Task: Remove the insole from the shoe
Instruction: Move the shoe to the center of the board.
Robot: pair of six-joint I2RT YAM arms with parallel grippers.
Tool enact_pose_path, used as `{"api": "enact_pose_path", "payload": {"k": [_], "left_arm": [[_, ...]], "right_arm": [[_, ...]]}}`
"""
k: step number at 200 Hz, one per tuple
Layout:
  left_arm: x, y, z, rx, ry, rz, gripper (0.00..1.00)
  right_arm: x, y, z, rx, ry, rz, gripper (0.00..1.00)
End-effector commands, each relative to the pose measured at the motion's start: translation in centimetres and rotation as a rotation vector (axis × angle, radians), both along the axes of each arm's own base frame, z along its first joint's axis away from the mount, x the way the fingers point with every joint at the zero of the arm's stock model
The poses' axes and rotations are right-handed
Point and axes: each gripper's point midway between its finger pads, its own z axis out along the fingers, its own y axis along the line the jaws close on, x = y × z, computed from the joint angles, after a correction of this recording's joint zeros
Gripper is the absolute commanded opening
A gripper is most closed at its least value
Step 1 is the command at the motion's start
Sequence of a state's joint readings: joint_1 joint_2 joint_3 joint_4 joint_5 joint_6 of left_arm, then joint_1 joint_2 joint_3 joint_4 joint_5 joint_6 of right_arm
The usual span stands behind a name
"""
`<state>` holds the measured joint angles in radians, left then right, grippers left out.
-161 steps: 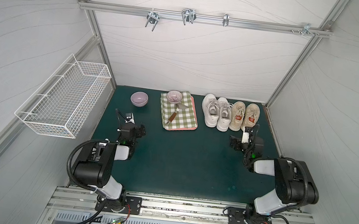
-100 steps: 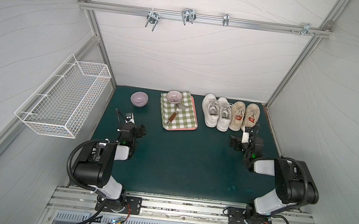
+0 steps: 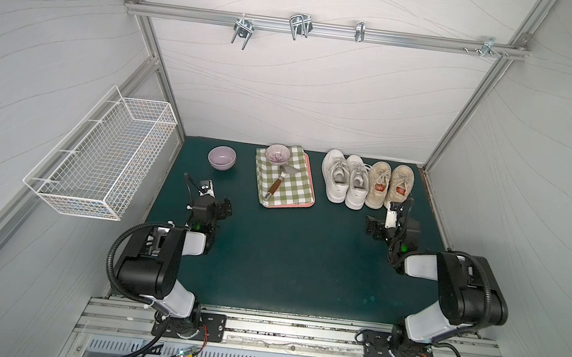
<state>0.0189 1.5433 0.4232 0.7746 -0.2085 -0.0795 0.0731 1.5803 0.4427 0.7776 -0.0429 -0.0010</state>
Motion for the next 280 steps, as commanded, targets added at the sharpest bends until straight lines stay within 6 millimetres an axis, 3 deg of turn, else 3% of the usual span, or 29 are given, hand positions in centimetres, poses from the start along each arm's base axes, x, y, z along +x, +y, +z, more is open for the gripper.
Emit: {"api": "enact_pose_path", "payload": {"k": [1, 44, 71, 110, 129, 142, 157, 172, 188, 219, 256, 280], "left_arm": [[0.3, 0.1, 0.9, 0.003, -0.036, -0.001, 1.0], [0.3, 0.1, 1.0, 0.007, -0.038, 0.001, 1.0], [-0.1, -0.5, 2.7, 0.051, -0.046, -0.002, 1.0], [-1.7, -2.3, 7.4, 0.133, -0.082, 0.053, 1.0], [-2.5, -3.0, 10.3, 0.043, -0.147, 0.088, 1.0], [-3.2, -2.9, 11.3, -0.044, -0.137, 0.131, 1.0], [-4.0, -2.6, 12.5, -0.163, -0.135, 0.199, 1.0], [-5.1, -2.4, 13.2, -0.272, -0.118, 0.262, 1.0], [-6.3, -2.4, 13.5, -0.373, -0.092, 0.305, 1.0], [-9.2, -2.4, 12.5, -0.537, -0.057, 0.376, 0.99], [-8.9, -5.1, 12.4, -0.653, -0.028, 0.172, 0.99], [-7.9, -8.1, 11.9, -0.668, 0.079, 0.021, 0.99]], "right_arm": [[0.5, 0.0, 0.7, -0.011, -0.027, 0.012, 0.99], [0.5, 0.0, 0.7, -0.011, -0.028, 0.013, 0.99], [-0.5, 1.4, 1.9, -0.009, -0.077, 0.098, 0.99], [-2.3, 3.3, 7.2, -0.096, -0.17, 0.133, 0.99], [-3.2, 4.0, 11.0, -0.077, -0.233, 0.143, 0.99], [-3.7, 4.3, 13.5, -0.03, -0.239, 0.143, 0.99], [-4.0, 3.8, 15.7, 0.045, -0.217, 0.083, 0.99], [-4.2, 1.7, 17.1, 0.161, -0.153, -0.081, 0.99], [-4.7, -0.1, 17.2, 0.241, -0.04, -0.221, 0.99], [-5.8, -1.4, 17.1, 0.442, 0.121, -0.28, 0.99], [-6.3, -0.8, 16.5, 0.515, 0.17, -0.2, 0.99], [-6.0, 0.4, 16.6, 0.495, 0.196, -0.143, 0.99]]}}
